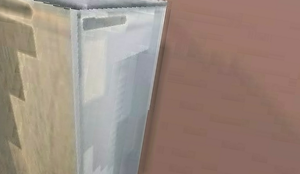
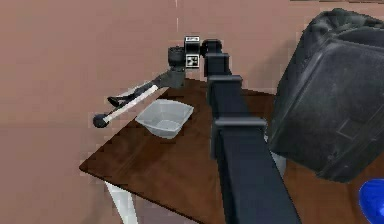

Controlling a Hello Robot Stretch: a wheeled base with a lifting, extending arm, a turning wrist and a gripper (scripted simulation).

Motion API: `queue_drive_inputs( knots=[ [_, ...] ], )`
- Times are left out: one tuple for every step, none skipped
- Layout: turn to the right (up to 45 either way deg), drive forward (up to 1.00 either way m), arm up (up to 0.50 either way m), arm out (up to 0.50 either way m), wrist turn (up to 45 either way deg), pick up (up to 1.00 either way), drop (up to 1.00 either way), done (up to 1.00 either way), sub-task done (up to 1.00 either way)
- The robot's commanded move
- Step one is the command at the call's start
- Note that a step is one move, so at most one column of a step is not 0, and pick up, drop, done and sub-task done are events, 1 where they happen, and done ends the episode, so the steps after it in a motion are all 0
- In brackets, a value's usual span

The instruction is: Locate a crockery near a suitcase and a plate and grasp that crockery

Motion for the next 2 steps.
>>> queue_drive_inputs(
  knots=[
    [0.0,0.0,0.0,0.0,45.0,0.0,0.0,0.0,0.0],
    [0.0,0.0,0.0,0.0,33.0,0.0,0.0,0.0,0.0]
  ],
)
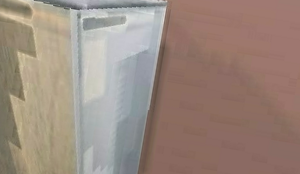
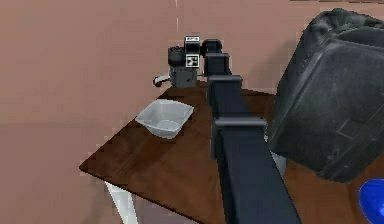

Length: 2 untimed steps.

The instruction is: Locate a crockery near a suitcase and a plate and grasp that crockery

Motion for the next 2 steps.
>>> queue_drive_inputs(
  knots=[
    [0.0,0.0,-0.22,0.0,0.0,0.0,0.0,0.0,0.0],
    [0.0,0.0,0.0,0.0,0.0,1.0,0.0,0.0,0.0]
  ],
)
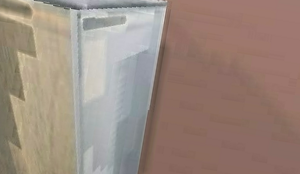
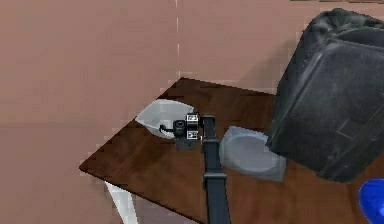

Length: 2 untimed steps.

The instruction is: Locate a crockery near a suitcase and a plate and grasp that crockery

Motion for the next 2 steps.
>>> queue_drive_inputs(
  knots=[
    [0.0,0.0,0.1,0.0,0.0,0.0,0.0,0.0,0.0],
    [0.0,0.0,0.0,0.0,0.0,0.0,0.0,1.0,0.0]
  ],
)
